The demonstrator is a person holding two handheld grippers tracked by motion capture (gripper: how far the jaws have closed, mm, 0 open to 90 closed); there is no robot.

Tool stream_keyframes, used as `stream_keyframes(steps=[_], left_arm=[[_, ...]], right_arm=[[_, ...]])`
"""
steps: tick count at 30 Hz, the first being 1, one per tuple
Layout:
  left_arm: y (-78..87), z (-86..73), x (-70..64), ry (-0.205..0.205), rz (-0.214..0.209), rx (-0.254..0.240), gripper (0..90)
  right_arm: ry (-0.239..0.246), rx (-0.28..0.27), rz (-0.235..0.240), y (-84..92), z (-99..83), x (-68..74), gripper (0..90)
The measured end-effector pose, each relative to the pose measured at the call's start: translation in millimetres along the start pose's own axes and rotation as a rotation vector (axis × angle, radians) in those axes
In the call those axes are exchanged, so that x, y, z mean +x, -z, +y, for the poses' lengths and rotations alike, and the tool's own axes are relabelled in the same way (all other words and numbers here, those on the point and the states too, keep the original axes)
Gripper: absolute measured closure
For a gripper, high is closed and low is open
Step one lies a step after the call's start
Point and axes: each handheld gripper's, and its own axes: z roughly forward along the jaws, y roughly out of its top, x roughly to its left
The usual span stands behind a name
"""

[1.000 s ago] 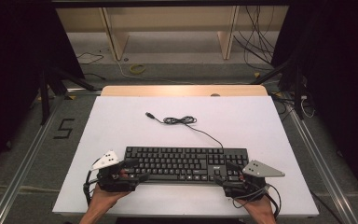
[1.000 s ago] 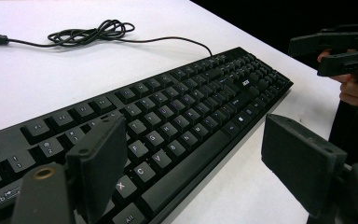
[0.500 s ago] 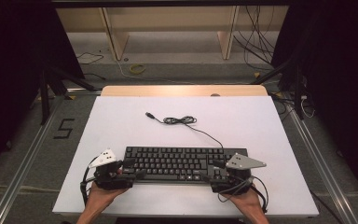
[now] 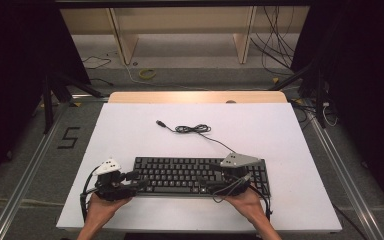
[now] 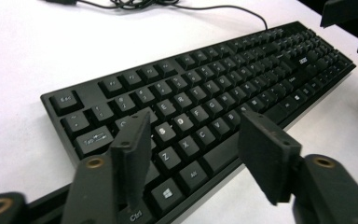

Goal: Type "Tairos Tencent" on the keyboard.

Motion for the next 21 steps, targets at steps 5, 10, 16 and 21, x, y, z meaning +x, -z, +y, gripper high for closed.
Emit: stream_keyframes(steps=[5,10,16,21], left_arm=[[0.8,0.1,1.0,-0.007,0.009,0.020,52.4],[-0.5,-1.2,2.9,0.000,0.022,0.048,59.7],[0.1,-1.8,5.2,0.004,0.031,0.061,67.7],[0.2,-2.7,7.2,0.011,0.036,0.075,74.7]], right_arm=[[0.003,0.011,0.005,-8.4,5.5,0.8,41.9],[0.015,0.021,0.006,-18.4,14.4,3.3,45.9],[0.019,0.040,0.013,-30.6,23.1,6.6,53.0],[0.024,0.057,0.024,-40.6,27.6,9.5,60.9]])
